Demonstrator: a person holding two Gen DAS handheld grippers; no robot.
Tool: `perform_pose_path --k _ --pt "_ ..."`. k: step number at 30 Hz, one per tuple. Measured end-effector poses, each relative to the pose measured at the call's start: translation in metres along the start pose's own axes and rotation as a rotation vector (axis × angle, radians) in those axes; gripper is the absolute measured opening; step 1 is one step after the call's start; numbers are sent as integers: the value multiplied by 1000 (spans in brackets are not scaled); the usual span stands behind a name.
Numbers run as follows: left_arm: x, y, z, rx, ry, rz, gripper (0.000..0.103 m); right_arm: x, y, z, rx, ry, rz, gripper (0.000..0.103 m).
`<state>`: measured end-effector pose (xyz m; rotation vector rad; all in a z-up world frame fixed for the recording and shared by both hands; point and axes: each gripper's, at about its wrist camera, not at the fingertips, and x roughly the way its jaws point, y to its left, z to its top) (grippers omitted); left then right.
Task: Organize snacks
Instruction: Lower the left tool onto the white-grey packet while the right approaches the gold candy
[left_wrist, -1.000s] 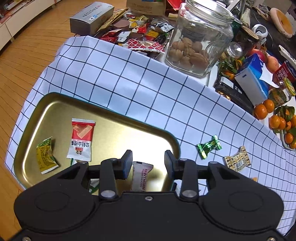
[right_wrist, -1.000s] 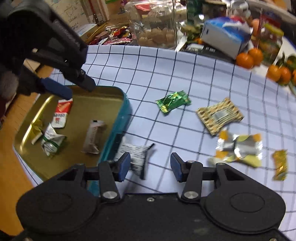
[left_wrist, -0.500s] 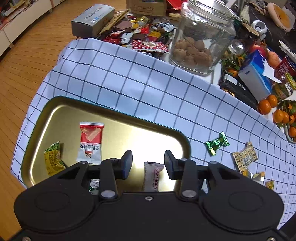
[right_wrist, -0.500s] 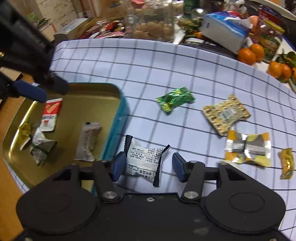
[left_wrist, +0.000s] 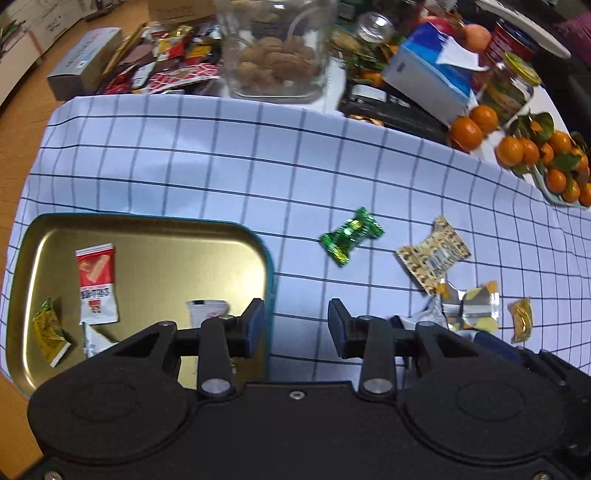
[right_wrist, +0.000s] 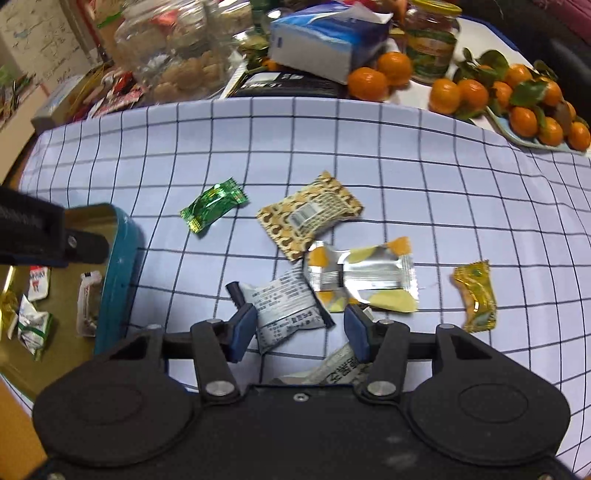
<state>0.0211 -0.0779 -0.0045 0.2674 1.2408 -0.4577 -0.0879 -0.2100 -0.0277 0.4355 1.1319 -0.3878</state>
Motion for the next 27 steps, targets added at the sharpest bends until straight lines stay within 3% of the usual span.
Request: perform_pose_path --k 4,10,22,27 --pt "4 -18 0 11 4 -13 46 -13 -34 7 123 -10 32 55" --pt "21 -37 0 -29 38 -31 46 -29 -76 11 234 -44 -16 56" --pt "47 -59 3 -77 47 11 46 -45 -106 5 261 -65 -33 56" --pt "62 -68 -2 -59 107 34 46 -47 -115 3 270 -68 -42 56"
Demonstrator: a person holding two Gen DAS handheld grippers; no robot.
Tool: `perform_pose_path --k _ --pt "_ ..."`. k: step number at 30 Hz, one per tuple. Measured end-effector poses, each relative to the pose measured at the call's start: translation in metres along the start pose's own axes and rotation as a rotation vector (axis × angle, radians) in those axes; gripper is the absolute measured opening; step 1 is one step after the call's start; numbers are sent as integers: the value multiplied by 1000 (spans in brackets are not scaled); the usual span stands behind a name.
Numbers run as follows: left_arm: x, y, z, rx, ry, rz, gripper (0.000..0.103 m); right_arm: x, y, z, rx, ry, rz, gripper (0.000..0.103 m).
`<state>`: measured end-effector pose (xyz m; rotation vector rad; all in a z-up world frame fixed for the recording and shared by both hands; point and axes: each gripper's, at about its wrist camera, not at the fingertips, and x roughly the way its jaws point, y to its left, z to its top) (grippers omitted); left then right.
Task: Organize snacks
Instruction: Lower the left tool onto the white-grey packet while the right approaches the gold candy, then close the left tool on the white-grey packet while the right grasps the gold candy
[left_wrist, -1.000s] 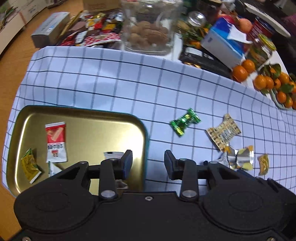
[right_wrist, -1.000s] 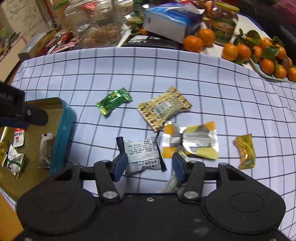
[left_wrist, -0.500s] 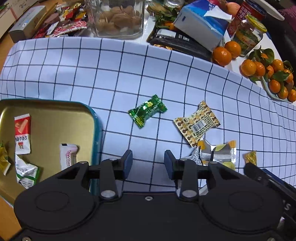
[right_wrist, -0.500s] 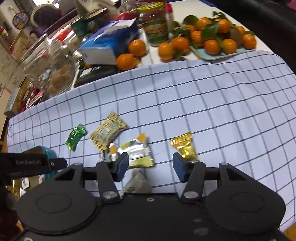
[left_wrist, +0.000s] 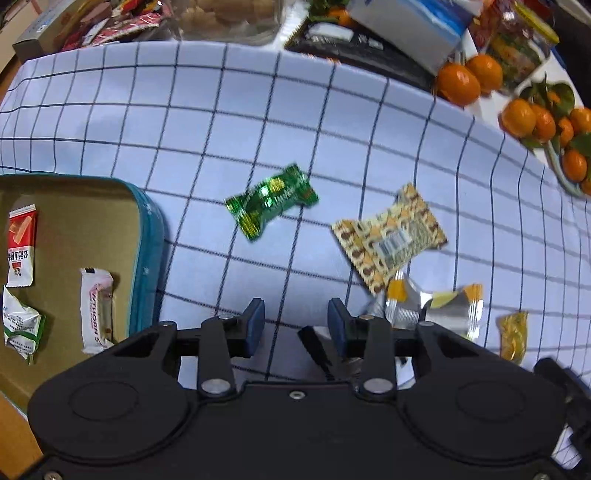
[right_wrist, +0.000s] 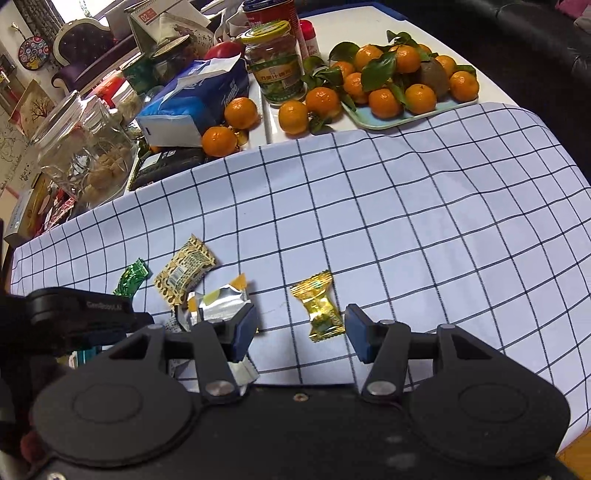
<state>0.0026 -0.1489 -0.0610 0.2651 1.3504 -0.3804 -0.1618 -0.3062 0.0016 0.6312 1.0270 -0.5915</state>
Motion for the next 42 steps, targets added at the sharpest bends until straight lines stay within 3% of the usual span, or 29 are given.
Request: perform_pose_path --k 4,7,13,19,26,31,33,42 --pt "-1 -8 -12 89 -2 43 46 -1 -11 7 53 -6 -8 56" --pt "-4 -11 -19 135 11 30 46 -2 -18 11 79 -18 -30 56" --pt "-22 0 -9 84 -8 -30 46 10 -26 10 92 10 -92 54" --pt "-35 14 -5 31 -44 -84 46 25 -8 4 3 28 -78 53" --pt "-36 5 -5 107 -32 -164 46 48 10 -3 -85 61 -111 50" --pt "-37 -10 -12 216 -23 -186 46 53 13 -4 -97 63 -142 40" --pt "-36 -17 -15 252 -23 -175 46 54 16 -5 -125 61 -176 27" --pt "-23 -32 -23 312 -1 -132 47 52 7 -1 -52 104 -127 26"
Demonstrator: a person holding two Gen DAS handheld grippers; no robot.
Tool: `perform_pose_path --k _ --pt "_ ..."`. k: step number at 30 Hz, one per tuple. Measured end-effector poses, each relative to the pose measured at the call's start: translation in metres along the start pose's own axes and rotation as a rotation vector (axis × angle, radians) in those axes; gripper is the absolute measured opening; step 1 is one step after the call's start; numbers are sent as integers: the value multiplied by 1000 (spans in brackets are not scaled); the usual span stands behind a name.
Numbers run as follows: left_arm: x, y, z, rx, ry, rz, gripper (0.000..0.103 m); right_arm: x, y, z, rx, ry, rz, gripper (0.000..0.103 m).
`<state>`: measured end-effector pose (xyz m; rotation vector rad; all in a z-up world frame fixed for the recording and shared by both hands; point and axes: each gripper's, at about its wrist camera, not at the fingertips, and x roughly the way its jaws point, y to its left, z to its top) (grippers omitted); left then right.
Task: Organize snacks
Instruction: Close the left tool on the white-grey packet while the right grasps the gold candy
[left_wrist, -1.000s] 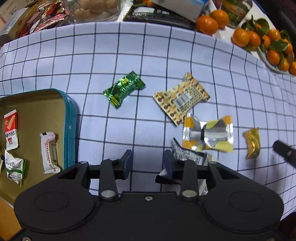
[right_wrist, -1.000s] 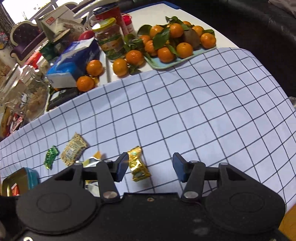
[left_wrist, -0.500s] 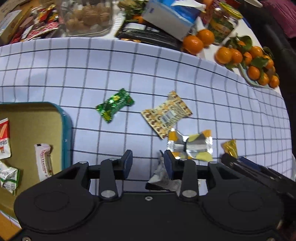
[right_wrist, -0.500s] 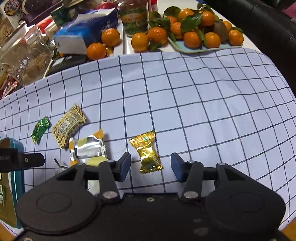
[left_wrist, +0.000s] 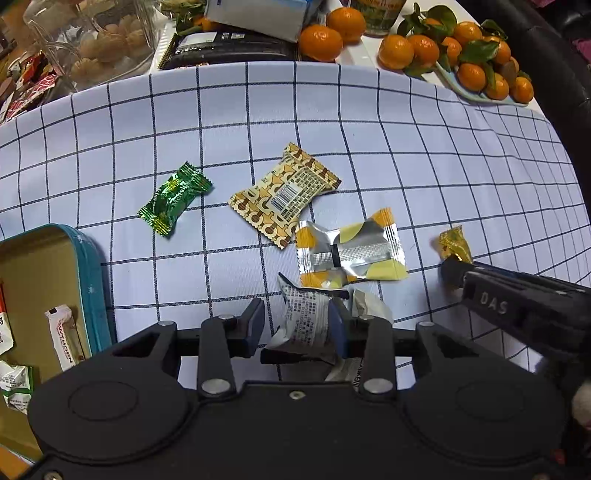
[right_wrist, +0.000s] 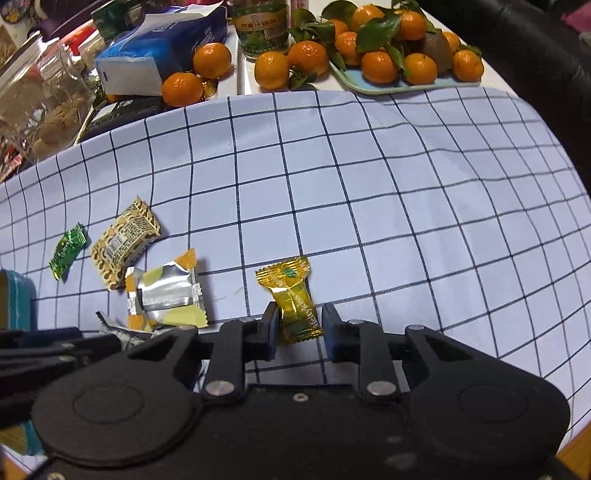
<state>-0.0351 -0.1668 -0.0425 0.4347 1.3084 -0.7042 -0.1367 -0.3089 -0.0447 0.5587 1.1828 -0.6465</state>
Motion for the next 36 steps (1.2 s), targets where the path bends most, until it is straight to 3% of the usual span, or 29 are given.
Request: perform_pose_path --k 15,20,25,36 --pt "8 -9 1 18 17 8 49 -17 -4 6 44 -14 57 26" --pt "20 -16 -1 47 50 61 49 -22 -2 6 48 -19 68 26" --pt "13 -1 3 -39 18 37 43 -25 1 6 58 -23 76 26" --pt "-24 44 11 -241 -108 80 43 -39 12 10 63 -73 85 26"
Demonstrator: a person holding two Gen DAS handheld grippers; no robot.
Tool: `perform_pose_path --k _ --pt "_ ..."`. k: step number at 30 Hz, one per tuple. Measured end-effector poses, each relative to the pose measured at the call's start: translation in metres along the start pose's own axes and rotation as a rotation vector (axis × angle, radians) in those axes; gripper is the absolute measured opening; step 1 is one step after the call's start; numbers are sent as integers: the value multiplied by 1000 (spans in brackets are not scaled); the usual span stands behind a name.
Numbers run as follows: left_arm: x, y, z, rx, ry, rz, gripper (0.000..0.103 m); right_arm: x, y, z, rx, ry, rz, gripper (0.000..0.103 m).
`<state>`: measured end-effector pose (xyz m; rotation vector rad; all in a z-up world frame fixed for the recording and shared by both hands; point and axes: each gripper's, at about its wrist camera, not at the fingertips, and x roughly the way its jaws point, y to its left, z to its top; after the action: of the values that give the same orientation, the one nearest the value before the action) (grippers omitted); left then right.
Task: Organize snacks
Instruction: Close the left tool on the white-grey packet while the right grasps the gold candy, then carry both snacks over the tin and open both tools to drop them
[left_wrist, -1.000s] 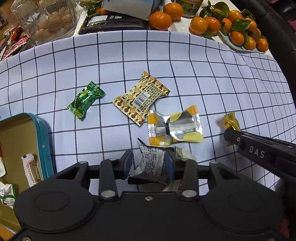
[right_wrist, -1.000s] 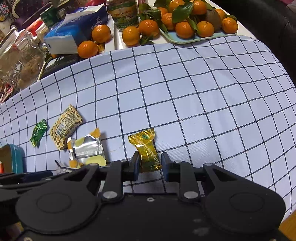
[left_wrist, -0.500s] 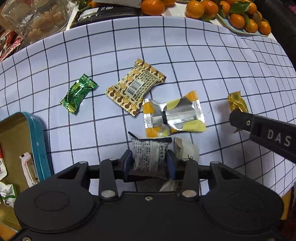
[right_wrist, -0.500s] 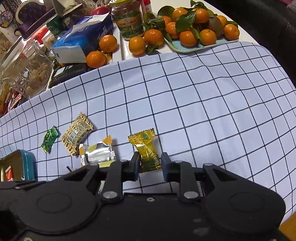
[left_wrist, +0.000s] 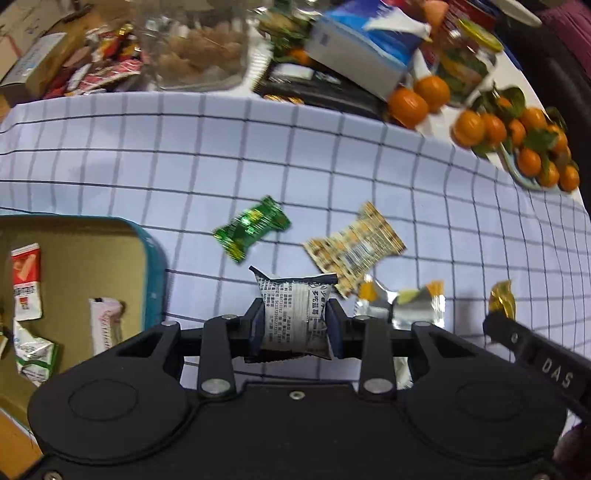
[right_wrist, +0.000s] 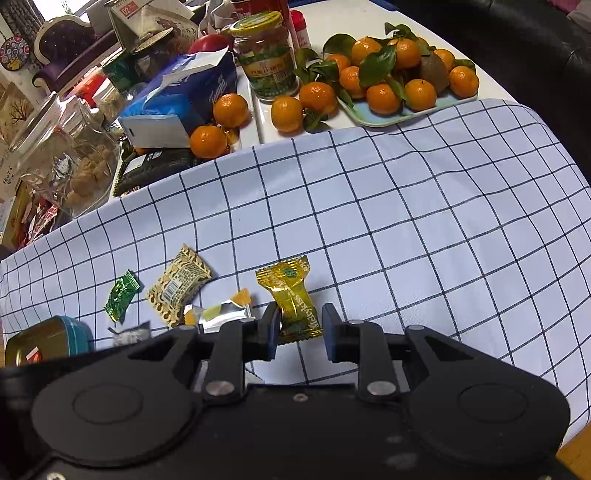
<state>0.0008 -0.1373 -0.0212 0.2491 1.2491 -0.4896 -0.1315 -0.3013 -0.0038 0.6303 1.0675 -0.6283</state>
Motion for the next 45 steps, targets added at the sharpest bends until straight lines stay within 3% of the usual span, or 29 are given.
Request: perform_pose_path --k 15,36,45 --pt "-26 62 11 -134 -77 77 43 -8 56 -15 -90 -27 109 26" --pt "-39 180 12 -334 -76 149 43 -5 182 -54 -342 -51 319 26" --pt "-38 208 6 -345 -69 181 44 2 219 -66 -394 -56 365 26"
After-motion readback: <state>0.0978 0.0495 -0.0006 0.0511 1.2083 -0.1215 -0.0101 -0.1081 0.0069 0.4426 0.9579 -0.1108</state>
